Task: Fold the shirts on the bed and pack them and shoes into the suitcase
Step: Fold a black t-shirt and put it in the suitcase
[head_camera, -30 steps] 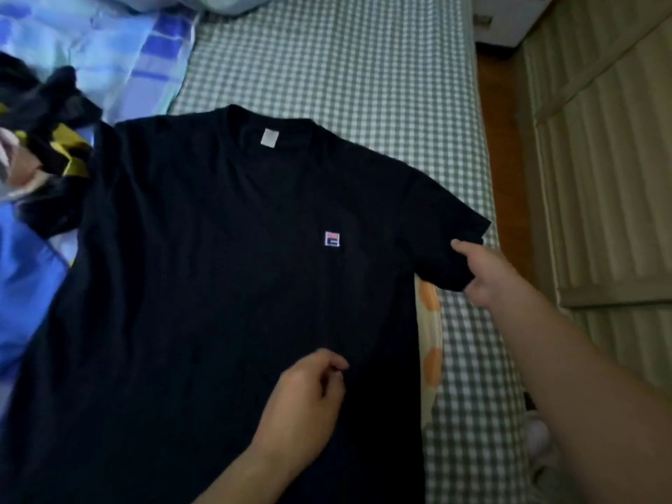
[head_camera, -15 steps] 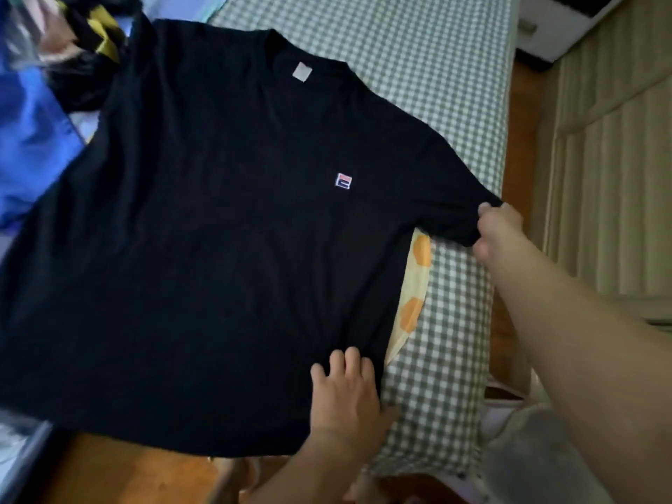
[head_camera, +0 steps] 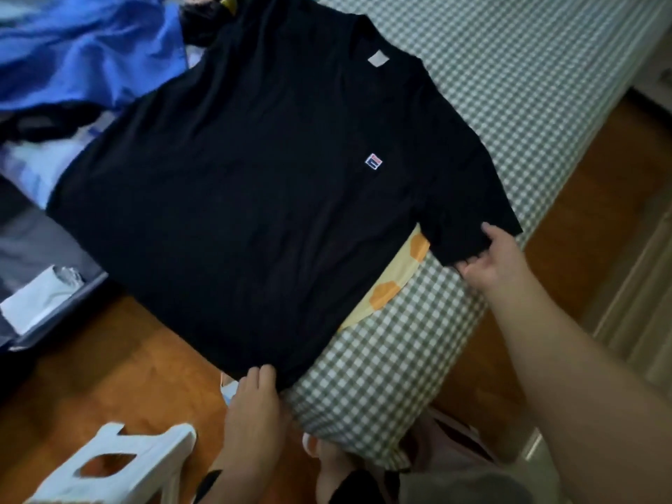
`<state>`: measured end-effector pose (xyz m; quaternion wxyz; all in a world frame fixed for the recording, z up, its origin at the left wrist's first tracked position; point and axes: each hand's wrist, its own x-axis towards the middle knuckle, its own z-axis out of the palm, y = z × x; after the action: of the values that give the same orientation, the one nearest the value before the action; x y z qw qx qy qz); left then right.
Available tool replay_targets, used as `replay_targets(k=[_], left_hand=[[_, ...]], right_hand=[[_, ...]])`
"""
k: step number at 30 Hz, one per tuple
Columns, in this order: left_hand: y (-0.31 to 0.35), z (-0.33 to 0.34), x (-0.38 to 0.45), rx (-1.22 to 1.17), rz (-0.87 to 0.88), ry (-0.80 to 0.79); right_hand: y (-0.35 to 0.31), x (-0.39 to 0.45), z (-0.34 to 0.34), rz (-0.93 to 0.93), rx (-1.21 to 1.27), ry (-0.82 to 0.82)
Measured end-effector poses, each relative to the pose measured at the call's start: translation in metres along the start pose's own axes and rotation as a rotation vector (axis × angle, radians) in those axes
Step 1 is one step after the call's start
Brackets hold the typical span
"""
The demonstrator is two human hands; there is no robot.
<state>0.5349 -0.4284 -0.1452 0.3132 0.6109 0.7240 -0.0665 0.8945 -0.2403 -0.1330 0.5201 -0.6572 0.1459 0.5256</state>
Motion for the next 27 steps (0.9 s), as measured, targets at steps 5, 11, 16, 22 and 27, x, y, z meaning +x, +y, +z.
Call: replay_targets(k=[5, 11, 16, 22, 27], left_hand=[[-0.028, -0.007, -0.012, -0.076, 0.047, 0.195], [-0.036, -0.061, -0.015, -0.321, -0.038, 0.353], [-0.043, -0.127, 0.025, -0.843, -0.331, 0.418], [-0.102, -0.162, 0.13, -1.069, -0.482, 0.545], [-0.143, -0.122, 0.179, -1.091, -0.681, 0.454]], right_hand=[[-0.023, -0.009, 0.003, 0.058, 0.076, -0.027], [-0.064, -0.06, 0.049, 0.034, -0.001, -0.017], [-0.098, -0.103, 0.15, -0.073, -0.068, -0.202], [-0.084, -0.069, 0.287, -0.17, -0.122, -0.354], [-0.007, -0.014, 0.287, -0.35, -0.693, -0.297]])
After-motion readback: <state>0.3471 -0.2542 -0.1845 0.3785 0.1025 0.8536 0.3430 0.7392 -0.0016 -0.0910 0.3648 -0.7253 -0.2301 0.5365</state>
